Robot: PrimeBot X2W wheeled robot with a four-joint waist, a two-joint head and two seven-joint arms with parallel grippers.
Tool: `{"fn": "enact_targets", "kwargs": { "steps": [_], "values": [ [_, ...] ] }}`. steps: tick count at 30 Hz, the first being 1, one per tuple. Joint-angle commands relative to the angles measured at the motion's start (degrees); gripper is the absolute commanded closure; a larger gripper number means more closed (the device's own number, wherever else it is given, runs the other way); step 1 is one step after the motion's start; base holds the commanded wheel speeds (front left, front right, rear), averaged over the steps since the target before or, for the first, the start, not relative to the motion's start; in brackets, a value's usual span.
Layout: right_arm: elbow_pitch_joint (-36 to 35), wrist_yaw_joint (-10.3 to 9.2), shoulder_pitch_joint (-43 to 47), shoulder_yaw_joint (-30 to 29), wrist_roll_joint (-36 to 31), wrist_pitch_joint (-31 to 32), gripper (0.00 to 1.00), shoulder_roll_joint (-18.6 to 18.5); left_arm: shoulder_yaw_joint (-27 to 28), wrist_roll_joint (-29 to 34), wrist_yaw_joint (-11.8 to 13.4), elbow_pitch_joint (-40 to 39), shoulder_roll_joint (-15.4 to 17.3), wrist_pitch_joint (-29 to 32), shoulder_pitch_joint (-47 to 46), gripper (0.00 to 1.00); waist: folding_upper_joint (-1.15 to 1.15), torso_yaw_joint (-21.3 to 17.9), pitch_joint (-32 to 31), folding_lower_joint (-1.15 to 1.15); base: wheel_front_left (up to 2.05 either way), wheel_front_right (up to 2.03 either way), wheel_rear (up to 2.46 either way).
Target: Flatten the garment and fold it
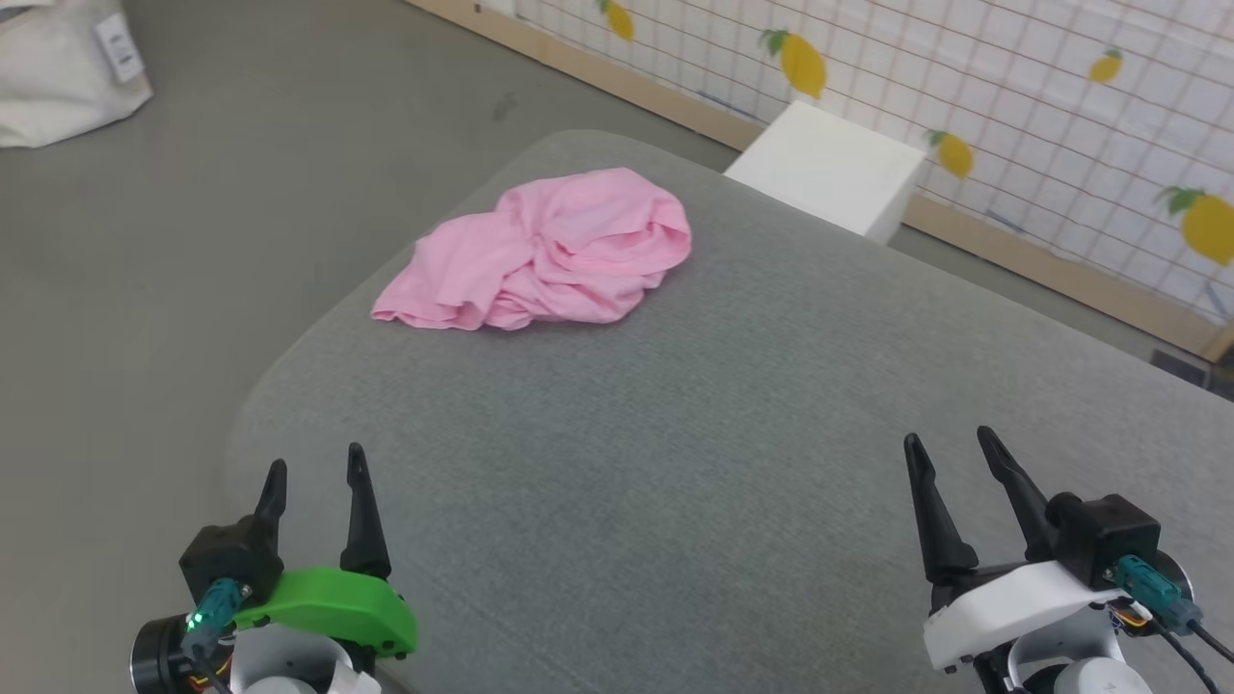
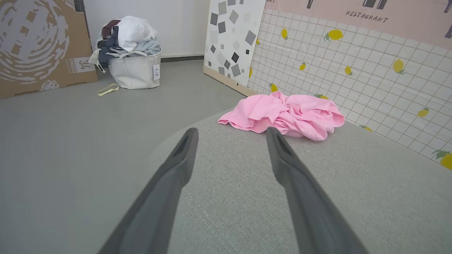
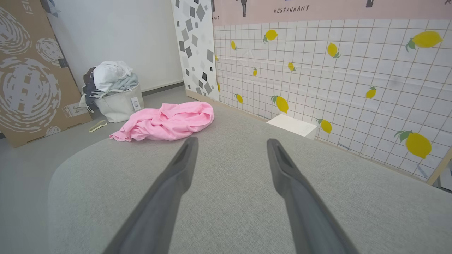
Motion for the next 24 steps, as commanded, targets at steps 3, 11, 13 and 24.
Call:
{"fn": "enact_targets", "kwargs": {
  "steps": [3, 11, 13, 24],
  "values": [
    [0.31, -0.07, 0.0, 0.04, 0.98, -0.82, 0.0, -0.02, -0.06, -1.78, 0.96, -0.31, 0.85, -0.79, 0.98, 0.0, 0.0, 3.03, -0.34, 0.0, 0.0, 0.0, 0.0],
    [0.26, -0.08, -0.23, -0.94, 1.02, -0.99, 0.0, -0.01, 0.2, -3.55, 1.58, -0.39, 0.96, -1.95, 0.89, 0.0, 0.0, 2.7, 1.24, 0.0, 0.0, 0.0, 0.0],
    [0.1, -0.08, -0.23, -1.4, 1.07, -0.91, 0.0, -0.01, 0.67, -4.06, 1.69, -0.36, 0.77, -2.15, 0.38, 0.0, 0.0, 2.24, 1.83, 0.0, 0.0, 0.0, 0.0],
    [-4.28, -0.08, -5.3, -0.41, -1.83, 1.67, 0.0, -0.01, 7.84, -10.32, -0.15, 0.19, 4.91, 1.82, -13.65, 0.0, 0.0, -9.25, 14.78, 0.0, 0.0, 0.0, 0.0]
  ]
}}
